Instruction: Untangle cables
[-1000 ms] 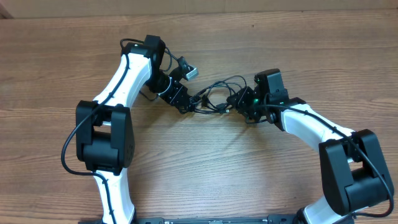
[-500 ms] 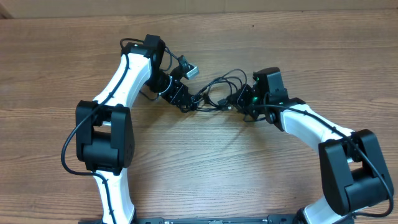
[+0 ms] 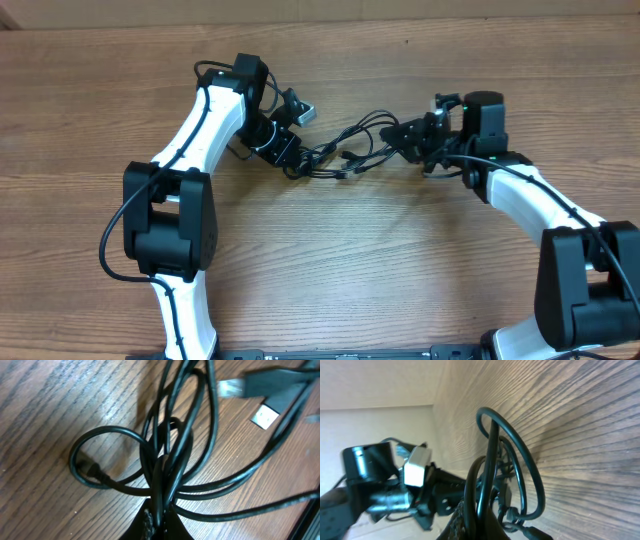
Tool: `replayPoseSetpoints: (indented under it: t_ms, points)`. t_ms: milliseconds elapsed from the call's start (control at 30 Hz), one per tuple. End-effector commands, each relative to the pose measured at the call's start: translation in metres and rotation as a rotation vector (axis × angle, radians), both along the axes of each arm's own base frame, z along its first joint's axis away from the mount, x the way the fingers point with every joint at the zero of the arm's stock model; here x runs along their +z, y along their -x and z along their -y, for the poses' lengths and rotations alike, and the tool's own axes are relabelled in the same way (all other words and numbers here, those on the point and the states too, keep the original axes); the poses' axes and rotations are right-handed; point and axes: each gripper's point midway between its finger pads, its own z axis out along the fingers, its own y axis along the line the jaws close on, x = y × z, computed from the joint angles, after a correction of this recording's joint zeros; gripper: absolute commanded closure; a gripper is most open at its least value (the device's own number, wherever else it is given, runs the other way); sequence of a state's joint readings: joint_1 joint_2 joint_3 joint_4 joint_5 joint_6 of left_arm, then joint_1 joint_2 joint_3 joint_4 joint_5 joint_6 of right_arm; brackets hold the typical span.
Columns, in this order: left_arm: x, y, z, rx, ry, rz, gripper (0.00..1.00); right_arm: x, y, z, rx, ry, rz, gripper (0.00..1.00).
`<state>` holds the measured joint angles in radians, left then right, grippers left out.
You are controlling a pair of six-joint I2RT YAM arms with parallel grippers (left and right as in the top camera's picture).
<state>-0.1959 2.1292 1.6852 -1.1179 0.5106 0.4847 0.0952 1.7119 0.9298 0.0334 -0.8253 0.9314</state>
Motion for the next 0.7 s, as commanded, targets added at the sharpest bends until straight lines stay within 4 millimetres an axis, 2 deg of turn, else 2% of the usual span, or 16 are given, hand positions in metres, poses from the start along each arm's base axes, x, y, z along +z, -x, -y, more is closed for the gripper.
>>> replayPoseSetpoints:
  t_ms: [0, 233, 367, 467, 667]
  points:
    - [-0.003, -0.001, -0.011, 0.034, -0.06, 0.0, 0.96, 0.03, -0.002, 0.009, 0.024, -0.067, 0.053, 0.96]
    - [-0.014, -0.011, -0.032, 0.137, -0.196, 0.009, 0.96, 0.035, -0.006, 0.033, -0.005, -0.096, 0.053, 0.96]
    - [-0.016, -0.012, -0.035, 0.152, -0.217, 0.013, 0.96, 0.029, -0.009, 0.051, -0.036, -0.068, 0.061, 0.96]
    - [-0.017, -0.012, -0.035, 0.152, -0.216, 0.014, 0.96, 0.012, -0.006, 0.06, -0.062, -0.002, 0.027, 0.96]
    - [-0.016, -0.012, -0.033, 0.149, -0.201, 0.01, 0.96, -0.04, 0.009, 0.088, -0.15, 0.253, -0.113, 0.96]
